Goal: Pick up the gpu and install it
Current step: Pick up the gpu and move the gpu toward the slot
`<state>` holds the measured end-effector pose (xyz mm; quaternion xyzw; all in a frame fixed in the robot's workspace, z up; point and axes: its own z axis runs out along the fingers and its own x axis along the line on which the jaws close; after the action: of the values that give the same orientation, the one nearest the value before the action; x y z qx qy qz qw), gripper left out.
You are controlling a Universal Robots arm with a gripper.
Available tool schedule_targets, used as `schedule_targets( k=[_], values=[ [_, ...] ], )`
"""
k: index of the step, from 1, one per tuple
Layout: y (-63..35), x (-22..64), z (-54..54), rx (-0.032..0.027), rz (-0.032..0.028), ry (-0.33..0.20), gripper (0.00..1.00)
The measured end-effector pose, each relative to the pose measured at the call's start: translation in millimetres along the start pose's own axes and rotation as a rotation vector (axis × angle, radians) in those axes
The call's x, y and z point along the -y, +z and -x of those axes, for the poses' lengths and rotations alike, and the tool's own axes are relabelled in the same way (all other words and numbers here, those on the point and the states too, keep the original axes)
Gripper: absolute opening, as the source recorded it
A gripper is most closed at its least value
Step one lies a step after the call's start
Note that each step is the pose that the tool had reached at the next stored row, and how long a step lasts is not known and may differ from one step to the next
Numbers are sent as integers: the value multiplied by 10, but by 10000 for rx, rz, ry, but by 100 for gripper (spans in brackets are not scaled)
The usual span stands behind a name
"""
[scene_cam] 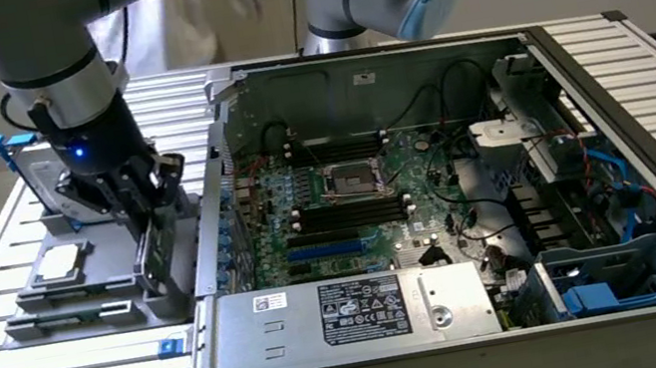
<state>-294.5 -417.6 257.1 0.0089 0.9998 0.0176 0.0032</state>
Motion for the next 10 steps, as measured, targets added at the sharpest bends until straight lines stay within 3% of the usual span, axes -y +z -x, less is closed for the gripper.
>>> schedule_targets(
  k=[10],
  values=[
    [-348, -12, 5, -1, 77, 1, 26]
  ],
)
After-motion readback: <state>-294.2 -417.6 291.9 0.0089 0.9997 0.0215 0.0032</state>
